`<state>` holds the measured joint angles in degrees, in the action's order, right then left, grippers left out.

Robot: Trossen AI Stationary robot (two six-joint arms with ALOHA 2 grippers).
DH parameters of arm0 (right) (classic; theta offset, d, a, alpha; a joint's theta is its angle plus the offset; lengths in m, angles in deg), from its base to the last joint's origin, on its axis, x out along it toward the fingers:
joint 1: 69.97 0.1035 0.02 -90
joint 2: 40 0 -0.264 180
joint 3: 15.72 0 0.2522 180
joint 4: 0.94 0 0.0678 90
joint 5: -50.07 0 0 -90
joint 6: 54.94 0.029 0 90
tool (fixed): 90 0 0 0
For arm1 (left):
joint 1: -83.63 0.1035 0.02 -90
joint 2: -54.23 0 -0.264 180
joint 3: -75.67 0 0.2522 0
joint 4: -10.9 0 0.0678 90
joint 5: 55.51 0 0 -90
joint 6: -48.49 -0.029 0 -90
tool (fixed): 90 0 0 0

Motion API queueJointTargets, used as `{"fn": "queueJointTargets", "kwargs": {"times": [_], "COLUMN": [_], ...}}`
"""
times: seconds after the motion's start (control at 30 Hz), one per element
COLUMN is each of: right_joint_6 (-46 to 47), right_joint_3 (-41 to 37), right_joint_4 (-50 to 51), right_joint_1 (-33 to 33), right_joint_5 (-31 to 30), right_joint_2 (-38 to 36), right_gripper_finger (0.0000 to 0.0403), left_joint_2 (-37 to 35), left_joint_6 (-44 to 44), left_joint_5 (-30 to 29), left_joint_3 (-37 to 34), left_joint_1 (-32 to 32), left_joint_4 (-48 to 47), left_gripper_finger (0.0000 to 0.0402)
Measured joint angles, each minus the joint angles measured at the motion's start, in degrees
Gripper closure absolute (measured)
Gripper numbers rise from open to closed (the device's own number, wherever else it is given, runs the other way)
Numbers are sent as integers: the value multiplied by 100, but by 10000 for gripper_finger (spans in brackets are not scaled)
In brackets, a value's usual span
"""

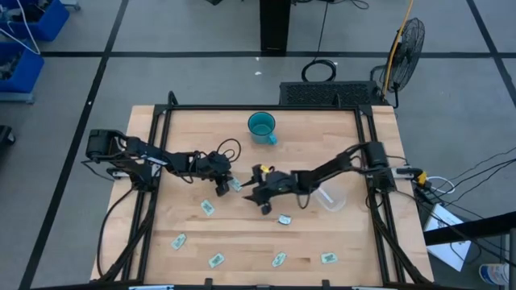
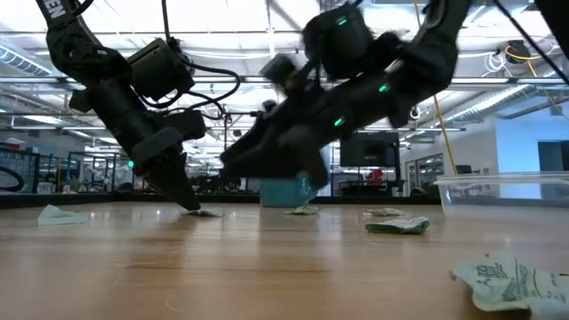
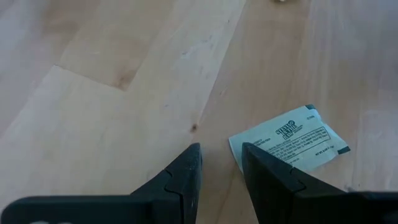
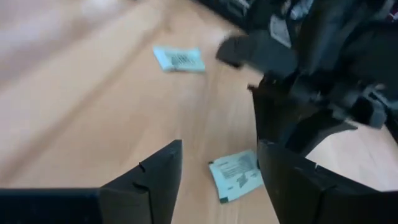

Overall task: Pick and place Stevia / Truvia into bins
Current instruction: Put the white stevia packet into the transparent container

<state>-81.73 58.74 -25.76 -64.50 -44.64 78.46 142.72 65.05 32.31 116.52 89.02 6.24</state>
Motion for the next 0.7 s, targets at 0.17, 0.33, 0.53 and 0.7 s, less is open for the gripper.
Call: {"fn": "queueJointTargets", "kwargs": {"times": [0.17, 0.33, 0.53, 0.7], "right_joint_6": [154, 53, -238, -320], "right_joint_3": [557, 853, 995, 995], "right_joint_4": [821, 930, 905, 889], "right_joint_1": [-22, -22, -68, -103], "right_joint_5": [-121, -122, -103, -500], "right_joint_2": [385, 600, 809, 834], "right_gripper_finger": [203, 204, 204, 204], "left_joint_2": [0, 2, 2, 2], "left_joint_6": [201, 205, 397, 451], "left_joint_5": [-21, -54, -56, -53], "left_joint_3": [0, 0, 0, 2], "left_joint_1": [-31, -39, -39, -39], "left_joint_4": [-24, -32, -39, -66], "left_gripper_finger": [275, 275, 275, 275]}}
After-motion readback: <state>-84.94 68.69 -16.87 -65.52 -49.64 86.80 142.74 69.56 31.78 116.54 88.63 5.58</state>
